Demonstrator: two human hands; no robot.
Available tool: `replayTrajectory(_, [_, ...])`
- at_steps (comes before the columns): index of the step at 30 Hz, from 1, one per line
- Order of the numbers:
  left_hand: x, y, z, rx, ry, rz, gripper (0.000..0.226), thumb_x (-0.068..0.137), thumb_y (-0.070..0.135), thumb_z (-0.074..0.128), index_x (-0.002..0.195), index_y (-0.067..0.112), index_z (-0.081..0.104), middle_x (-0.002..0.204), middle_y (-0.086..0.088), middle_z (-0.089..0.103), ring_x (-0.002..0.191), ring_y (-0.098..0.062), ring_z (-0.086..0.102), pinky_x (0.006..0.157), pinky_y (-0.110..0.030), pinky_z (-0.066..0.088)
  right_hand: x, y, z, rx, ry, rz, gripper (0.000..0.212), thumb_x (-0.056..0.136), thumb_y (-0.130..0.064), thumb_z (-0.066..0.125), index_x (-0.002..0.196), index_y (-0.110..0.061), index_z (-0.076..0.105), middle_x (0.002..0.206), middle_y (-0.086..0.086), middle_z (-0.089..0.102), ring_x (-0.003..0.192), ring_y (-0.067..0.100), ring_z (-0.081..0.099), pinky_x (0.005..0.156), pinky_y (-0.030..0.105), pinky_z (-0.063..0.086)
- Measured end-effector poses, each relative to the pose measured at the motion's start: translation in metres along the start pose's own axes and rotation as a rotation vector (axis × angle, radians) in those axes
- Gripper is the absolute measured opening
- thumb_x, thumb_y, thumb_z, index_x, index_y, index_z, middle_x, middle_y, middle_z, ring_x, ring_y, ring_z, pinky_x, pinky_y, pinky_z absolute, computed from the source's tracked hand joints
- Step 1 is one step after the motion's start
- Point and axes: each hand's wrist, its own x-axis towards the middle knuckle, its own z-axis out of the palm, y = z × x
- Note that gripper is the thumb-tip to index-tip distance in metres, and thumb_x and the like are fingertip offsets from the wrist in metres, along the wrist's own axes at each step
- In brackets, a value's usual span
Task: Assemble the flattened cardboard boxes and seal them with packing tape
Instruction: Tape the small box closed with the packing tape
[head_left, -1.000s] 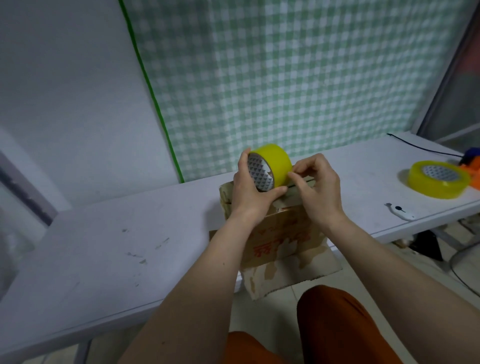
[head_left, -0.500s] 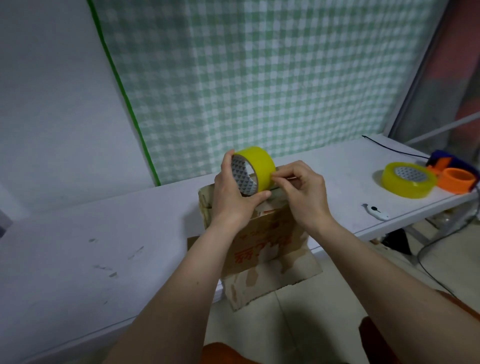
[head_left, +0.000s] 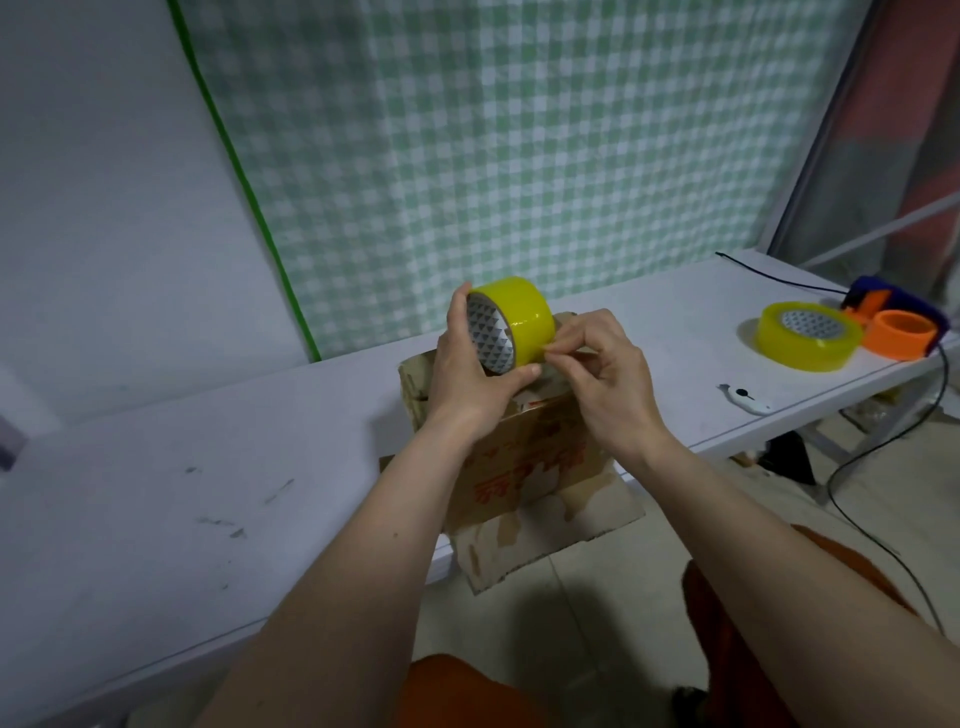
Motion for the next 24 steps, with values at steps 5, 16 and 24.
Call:
replayTrajectory(5, [-0.002,0.001,-0.009,-0.095,0.000,-0.076,0.109,0.073,0.035,0.083,0.150,0.043,0.005,0.153,-0.001,0.032,0.137,-0.020,0.035,0.110,-0.044,0.038,-0.009,-0.006,-0.008,0.036,-0.120,-0.018,0.013,0.085,0.008,0.062,0.075,-0.001,0.060,0.107,-0.005,0.051,0.103,0.003,0.054,0.085,0.023,0.050])
replayTrajectory(16, [-0.013,0.003,-0.026,-0.127,0.066,-0.104,0.106,0.066,0.038,0.087,0.148,0.039,0.018,0.150,0.004,0.037,0.132,-0.015,0.041,0.102,-0.027,0.040,0.007,-0.031,-0.012,0.099,-0.179,0.052,0.015,0.088,0.004,0.058,0.084,-0.008,0.065,0.121,0.006,0.053,0.104,-0.012,0.052,0.079,0.007,0.045])
replayTrajectory(24, [-0.015,0.024,-0.005,0.023,0.184,0.081,0.086,0.081,0.021,0.077,0.146,0.041,0.024,0.152,-0.001,0.029,0.139,-0.013,0.030,0.105,-0.020,0.027,0.027,-0.028,-0.019,0.348,-0.315,0.231,0.019,0.091,0.003,0.053,0.082,-0.014,0.055,0.118,0.006,0.062,0.094,0.011,0.062,0.085,0.036,0.047])
